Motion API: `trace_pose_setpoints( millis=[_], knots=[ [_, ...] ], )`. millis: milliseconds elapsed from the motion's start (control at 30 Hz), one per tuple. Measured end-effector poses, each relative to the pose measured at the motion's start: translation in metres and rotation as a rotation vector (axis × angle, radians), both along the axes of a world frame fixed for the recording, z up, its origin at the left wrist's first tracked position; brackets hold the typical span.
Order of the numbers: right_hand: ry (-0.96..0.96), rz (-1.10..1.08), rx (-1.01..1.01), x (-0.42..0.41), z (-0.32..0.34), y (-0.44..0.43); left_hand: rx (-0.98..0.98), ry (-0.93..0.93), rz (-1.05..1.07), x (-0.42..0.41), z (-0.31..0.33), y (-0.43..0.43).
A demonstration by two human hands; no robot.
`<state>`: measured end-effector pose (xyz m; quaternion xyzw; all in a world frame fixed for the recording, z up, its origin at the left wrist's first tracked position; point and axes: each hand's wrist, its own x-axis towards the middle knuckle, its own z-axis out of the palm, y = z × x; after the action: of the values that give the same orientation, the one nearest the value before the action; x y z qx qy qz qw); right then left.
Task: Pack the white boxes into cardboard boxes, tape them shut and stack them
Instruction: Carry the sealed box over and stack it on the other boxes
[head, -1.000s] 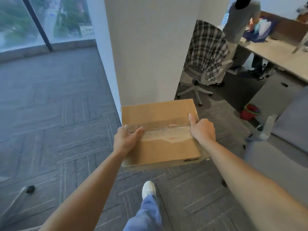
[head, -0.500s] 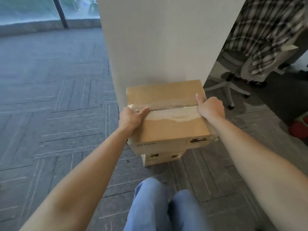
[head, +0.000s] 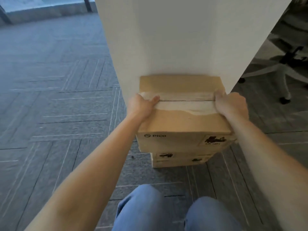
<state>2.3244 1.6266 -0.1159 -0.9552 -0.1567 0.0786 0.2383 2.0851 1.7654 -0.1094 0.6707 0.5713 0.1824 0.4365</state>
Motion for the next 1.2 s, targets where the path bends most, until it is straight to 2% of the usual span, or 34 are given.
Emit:
trace_pose_setpoints(
  millis=[167, 267, 367, 433, 533, 633, 733, 900, 1033, 1100, 1200],
  knots=[
    [0.022, 0.030, 0.041, -0.008, 0.010, -0.009, -0.021, -0.045, 0.017, -0.005, 0.003, -0.004],
    [-0.225, 0.247, -0.041, -0.024, 0.018, -0.016, -0.040, -0.080, -0.023, -0.011, 0.004, -0.001],
    [-0.278, 0.489, -0.083, -0.034, 0.022, -0.034, -0.013, -0.083, -0.094, -0.030, 0.004, -0.007],
    [-0.194, 0.559, -0.052, -0.040, 0.019, -0.057, -0.102, -0.215, -0.036, -0.052, -0.007, -0.022],
    [-0.191, 0.470, 0.122, -0.048, -0.001, -0.100, -0.239, -0.432, 0.106, -0.083, -0.041, -0.052],
    [-0.229, 0.530, 0.326, -0.052, -0.035, -0.134, -0.012, -0.323, 0.079, -0.106, -0.081, -0.078],
    [-0.078, 0.536, 0.503, -0.046, -0.079, -0.148, 0.070, -0.168, -0.066, -0.110, -0.115, -0.100],
    [0.233, 0.492, 0.225, -0.034, -0.123, -0.132, 0.129, 0.018, 0.018, -0.090, -0.117, -0.111],
    [0.199, 0.350, 0.173, -0.014, -0.127, -0.115, 0.127, 0.016, -0.014, -0.068, -0.115, -0.110],
    [0.256, 0.291, 0.240, -0.008, -0.127, -0.116, 0.144, 0.005, -0.015, -0.057, -0.117, -0.109],
    [0.234, 0.296, 0.283, -0.008, -0.130, -0.123, 0.162, 0.020, 0.014, -0.048, -0.120, -0.107]
  ],
)
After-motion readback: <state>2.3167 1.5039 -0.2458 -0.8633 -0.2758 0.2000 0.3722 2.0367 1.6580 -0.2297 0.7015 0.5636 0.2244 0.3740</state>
